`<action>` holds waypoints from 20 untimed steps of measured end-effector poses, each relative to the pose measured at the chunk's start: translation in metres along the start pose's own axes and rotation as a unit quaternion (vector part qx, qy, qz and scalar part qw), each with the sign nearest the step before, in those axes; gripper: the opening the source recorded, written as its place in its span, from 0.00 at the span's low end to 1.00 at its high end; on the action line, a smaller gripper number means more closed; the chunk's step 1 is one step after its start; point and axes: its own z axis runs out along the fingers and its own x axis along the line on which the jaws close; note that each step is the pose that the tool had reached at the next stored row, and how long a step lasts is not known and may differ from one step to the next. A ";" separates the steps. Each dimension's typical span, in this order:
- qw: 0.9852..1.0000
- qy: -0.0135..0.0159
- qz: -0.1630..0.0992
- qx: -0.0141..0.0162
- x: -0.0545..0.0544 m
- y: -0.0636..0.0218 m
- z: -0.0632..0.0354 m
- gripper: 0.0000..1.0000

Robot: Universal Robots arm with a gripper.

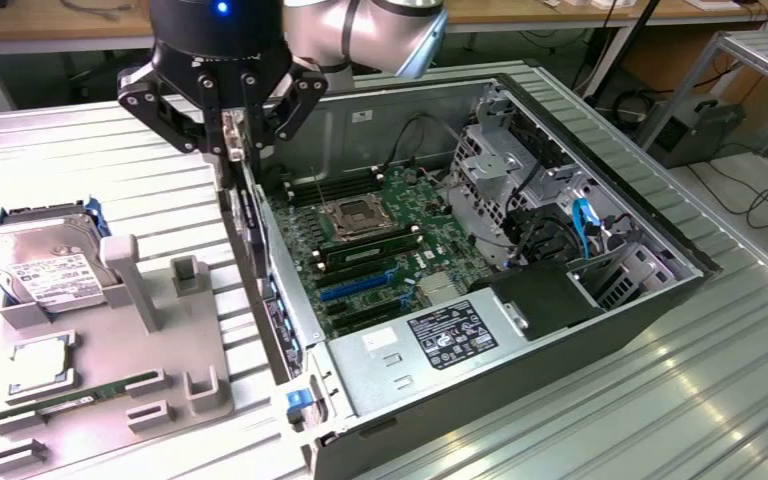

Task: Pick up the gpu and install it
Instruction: 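Pick up the gpu and move the gpu toward the slot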

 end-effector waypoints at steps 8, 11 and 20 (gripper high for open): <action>1.000 0.000 0.000 0.000 -0.027 0.0020 0.0008 0.27; 1.000 0.000 0.000 0.000 -0.028 0.0021 0.0008 0.27; 1.000 0.000 0.000 0.000 -0.032 0.0024 0.0009 0.27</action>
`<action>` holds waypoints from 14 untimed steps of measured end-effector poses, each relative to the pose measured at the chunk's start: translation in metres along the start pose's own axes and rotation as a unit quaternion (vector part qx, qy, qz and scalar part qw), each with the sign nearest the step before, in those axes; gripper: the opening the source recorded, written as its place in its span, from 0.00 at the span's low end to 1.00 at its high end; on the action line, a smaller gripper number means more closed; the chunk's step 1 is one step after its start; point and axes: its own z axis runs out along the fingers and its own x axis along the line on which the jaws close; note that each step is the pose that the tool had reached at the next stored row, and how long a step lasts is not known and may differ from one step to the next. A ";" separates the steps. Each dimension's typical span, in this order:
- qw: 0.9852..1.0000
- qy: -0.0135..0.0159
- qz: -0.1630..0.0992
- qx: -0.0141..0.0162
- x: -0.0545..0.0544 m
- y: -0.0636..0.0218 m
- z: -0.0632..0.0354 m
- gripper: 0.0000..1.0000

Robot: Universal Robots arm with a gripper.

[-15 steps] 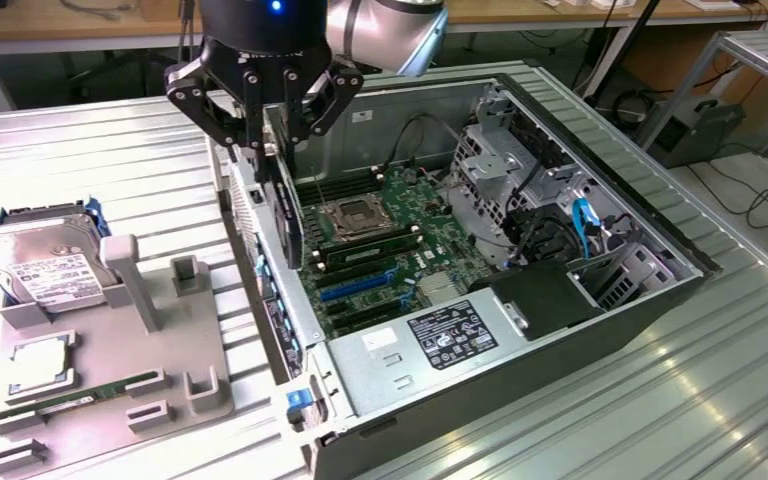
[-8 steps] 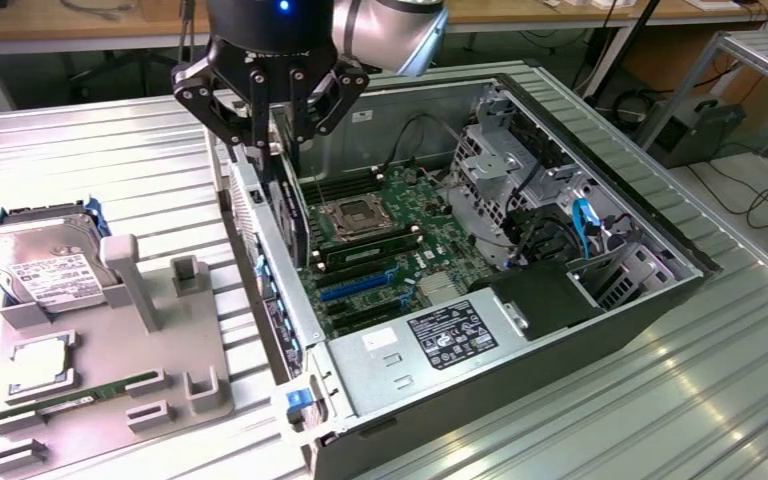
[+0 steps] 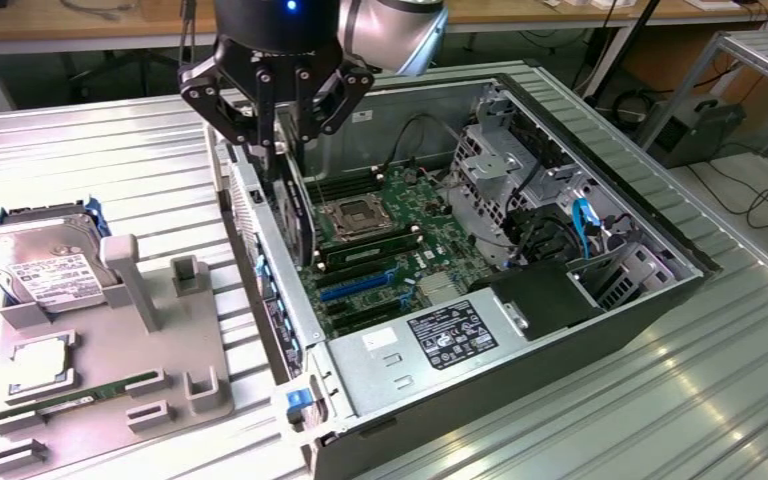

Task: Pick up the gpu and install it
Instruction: 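Pick up the gpu and move the gpu toward the slot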

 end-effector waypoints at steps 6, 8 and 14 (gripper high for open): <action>1.000 0.000 0.000 0.000 -0.004 0.0004 0.0001 0.27; 1.000 0.000 0.000 0.000 -0.006 0.0004 0.0002 0.27; 1.000 0.000 0.000 0.000 -0.010 0.0008 0.0003 0.27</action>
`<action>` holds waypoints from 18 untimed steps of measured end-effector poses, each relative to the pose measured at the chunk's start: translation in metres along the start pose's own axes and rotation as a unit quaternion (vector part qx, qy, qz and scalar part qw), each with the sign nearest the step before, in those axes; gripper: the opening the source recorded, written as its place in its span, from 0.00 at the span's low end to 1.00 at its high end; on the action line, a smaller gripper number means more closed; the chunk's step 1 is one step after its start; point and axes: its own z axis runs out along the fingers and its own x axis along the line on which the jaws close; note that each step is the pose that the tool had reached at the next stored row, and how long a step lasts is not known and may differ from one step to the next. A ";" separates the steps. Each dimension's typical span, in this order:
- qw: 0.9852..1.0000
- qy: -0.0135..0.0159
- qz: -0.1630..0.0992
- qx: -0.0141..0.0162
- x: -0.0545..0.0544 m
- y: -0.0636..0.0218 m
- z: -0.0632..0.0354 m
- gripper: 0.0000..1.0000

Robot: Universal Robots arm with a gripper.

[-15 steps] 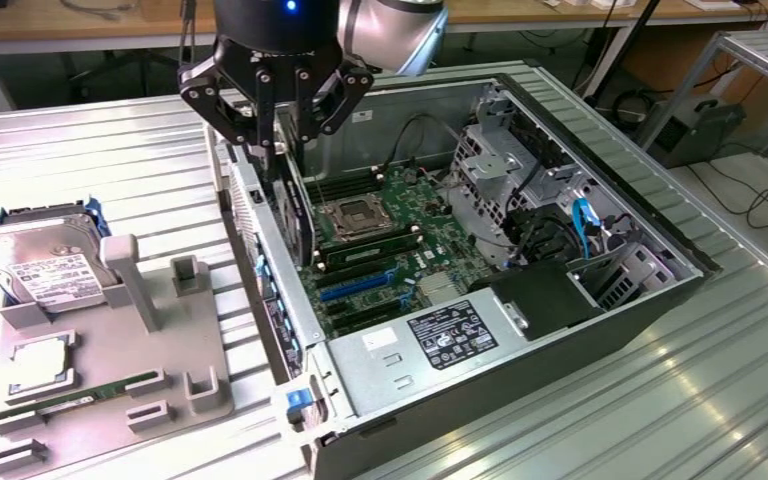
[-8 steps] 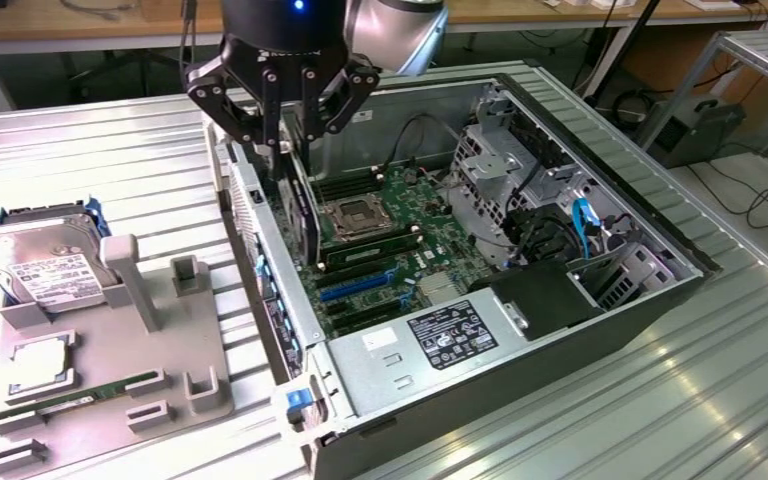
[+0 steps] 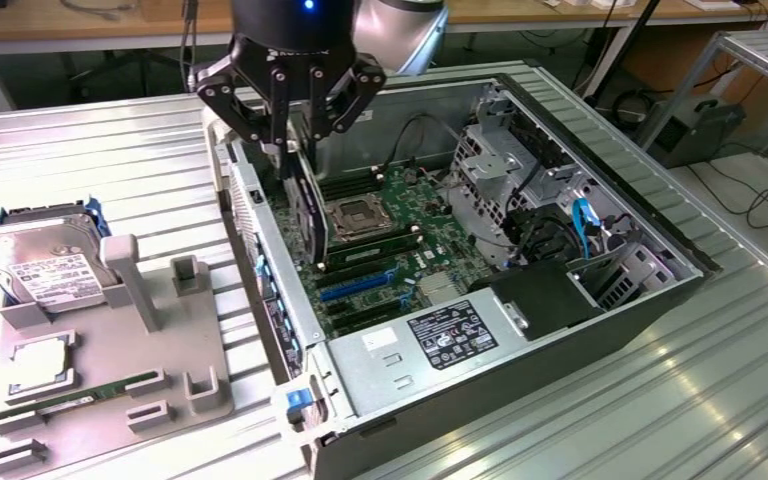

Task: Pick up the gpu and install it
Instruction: 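Pick up the gpu and move the gpu toward the slot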

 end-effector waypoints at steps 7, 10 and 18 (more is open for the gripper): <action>1.000 0.000 0.000 0.002 -0.004 0.0003 0.0002 0.27; 1.000 0.000 0.000 0.002 -0.005 0.0004 0.0002 0.27; 1.000 0.000 0.000 0.003 -0.010 0.0007 0.0004 0.27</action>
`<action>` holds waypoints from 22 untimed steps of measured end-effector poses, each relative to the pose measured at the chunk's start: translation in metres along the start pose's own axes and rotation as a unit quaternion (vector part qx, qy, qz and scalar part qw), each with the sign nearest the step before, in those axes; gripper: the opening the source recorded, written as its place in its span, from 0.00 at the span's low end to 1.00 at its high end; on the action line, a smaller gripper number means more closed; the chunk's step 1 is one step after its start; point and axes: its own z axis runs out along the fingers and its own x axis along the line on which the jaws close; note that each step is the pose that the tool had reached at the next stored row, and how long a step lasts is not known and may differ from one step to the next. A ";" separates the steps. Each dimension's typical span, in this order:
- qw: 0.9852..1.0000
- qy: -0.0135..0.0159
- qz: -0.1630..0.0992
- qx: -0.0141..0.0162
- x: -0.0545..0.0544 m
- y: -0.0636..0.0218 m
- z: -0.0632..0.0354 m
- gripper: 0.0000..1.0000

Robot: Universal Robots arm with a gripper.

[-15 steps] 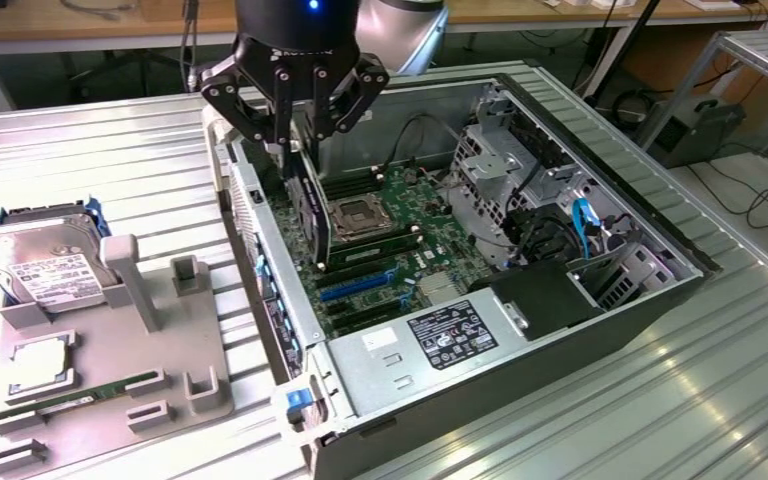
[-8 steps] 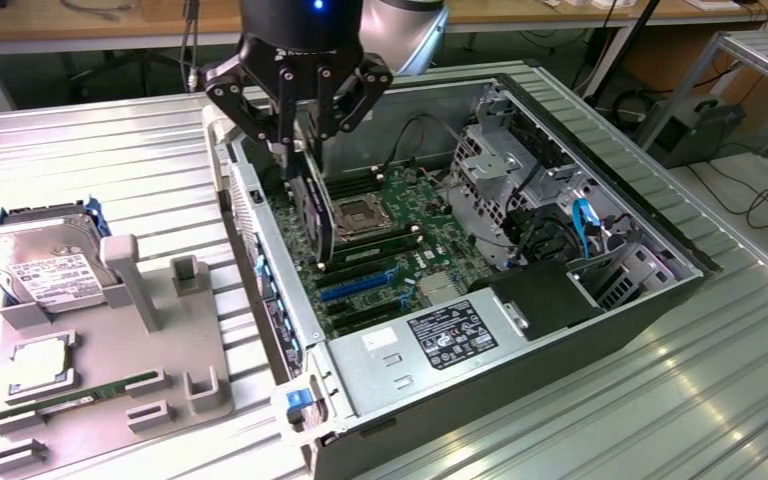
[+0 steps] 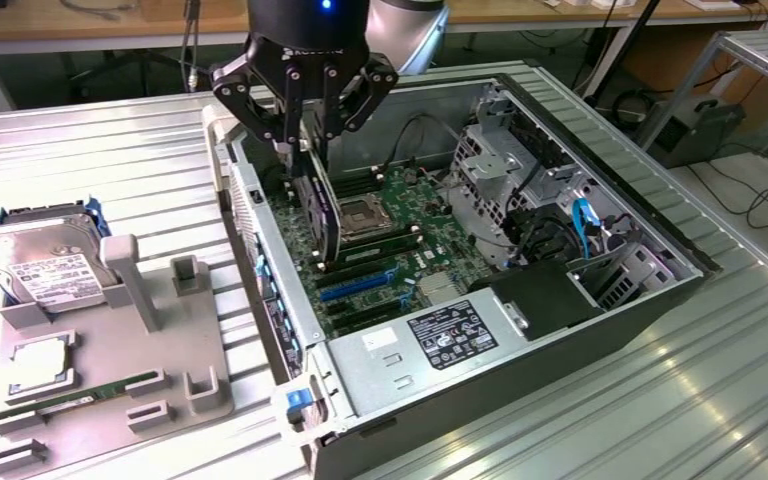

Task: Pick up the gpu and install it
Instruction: 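Pick up the gpu and move the gpu toward the slot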

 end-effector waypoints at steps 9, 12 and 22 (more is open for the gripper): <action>1.000 0.000 0.000 0.001 -0.004 0.0003 0.0001 0.27; 1.000 0.000 0.000 0.001 -0.005 0.0004 0.0001 0.27; 1.000 0.000 0.000 0.001 -0.009 0.0007 0.0002 0.27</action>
